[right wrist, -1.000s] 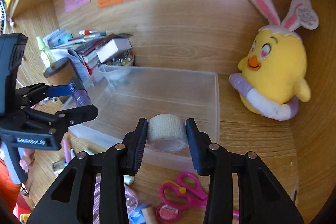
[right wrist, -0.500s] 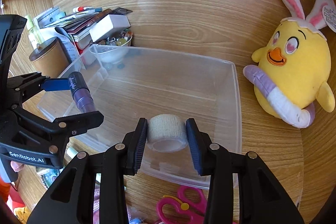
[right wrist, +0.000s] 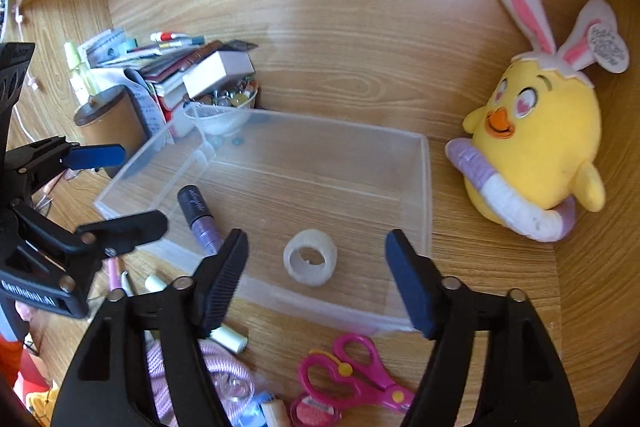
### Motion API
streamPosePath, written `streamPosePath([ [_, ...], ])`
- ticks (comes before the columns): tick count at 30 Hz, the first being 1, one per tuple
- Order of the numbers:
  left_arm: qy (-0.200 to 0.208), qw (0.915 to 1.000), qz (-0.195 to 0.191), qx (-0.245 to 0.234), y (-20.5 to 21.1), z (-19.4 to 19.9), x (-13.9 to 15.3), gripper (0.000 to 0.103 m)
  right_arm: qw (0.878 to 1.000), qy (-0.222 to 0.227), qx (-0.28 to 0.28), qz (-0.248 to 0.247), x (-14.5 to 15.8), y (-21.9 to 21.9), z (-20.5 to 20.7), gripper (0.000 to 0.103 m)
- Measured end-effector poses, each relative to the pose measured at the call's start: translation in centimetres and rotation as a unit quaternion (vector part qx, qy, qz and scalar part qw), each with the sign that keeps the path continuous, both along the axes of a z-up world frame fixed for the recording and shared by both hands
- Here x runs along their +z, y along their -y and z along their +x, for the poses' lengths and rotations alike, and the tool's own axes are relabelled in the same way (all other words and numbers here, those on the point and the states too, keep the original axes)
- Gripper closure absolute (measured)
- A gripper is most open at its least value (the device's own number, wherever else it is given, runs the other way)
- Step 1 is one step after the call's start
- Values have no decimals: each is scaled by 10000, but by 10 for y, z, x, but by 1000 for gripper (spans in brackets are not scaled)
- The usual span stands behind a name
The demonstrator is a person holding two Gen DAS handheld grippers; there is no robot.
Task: Organize objects
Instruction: 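Carry both items into the clear box and open both grippers, then grasp the small beige eraser with the left gripper while the right gripper approaches the pink scissors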
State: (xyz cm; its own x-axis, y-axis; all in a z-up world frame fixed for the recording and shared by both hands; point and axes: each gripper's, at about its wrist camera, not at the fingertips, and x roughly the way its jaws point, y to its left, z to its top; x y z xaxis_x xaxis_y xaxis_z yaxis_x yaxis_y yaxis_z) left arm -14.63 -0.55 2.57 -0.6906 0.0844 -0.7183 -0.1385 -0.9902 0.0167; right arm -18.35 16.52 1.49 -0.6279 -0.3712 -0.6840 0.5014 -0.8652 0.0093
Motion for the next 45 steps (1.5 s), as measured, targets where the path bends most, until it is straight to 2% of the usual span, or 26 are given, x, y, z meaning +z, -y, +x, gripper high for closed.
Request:
streamPosePath([
  [3, -178, 9998, -106, 23, 2, 19, 6, 2, 9999, -163, -24, 18, 6, -10, 12, 23],
  [8, -235, 9995, -161, 97, 13, 49, 3, 1, 9998, -163, -112, 63, 3, -33, 26, 21],
  [22, 614, 9970, 387, 283, 31, 95, -57, 2, 9950, 784, -581, 233, -59, -87, 22, 23],
  [23, 610, 9970, 383, 273, 30, 96, -60, 7, 9947, 821, -603, 130, -60, -92, 21, 24],
  [26, 705, 9967, 364, 174, 27, 96, -64, 28, 9934, 990, -566, -89, -62, -98, 19, 38],
  [31, 712, 9966, 404, 101, 28, 97, -67, 45, 9918, 1169, -483, -208, -67, -102, 21, 49],
  [33, 742, 9962, 441, 102, 31, 97, -69, 58, 9923, 1136, -468, -163, -68, -103, 25, 52],
  [35, 810, 9948, 620, 65, 35, 97, -71, 66, 9920, 1179, -383, -232, -68, -104, 30, 58],
  [36, 830, 9938, 737, 63, 38, 97, -71, 68, 9917, 1215, -344, -261, -68, -104, 32, 65],
  [39, 819, 9932, 805, 165, 44, 98, -71, 76, 9913, 1266, -251, -252, -68, -103, 40, 74],
  [42, 798, 9932, 814, 223, 48, 101, -70, 77, 9905, 1356, -39, -222, -69, -93, 46, 76],
  [45, 745, 9943, 722, 261, 51, 105, -68, 78, 9921, 1252, 100, 0, -67, -82, 55, 76],
])
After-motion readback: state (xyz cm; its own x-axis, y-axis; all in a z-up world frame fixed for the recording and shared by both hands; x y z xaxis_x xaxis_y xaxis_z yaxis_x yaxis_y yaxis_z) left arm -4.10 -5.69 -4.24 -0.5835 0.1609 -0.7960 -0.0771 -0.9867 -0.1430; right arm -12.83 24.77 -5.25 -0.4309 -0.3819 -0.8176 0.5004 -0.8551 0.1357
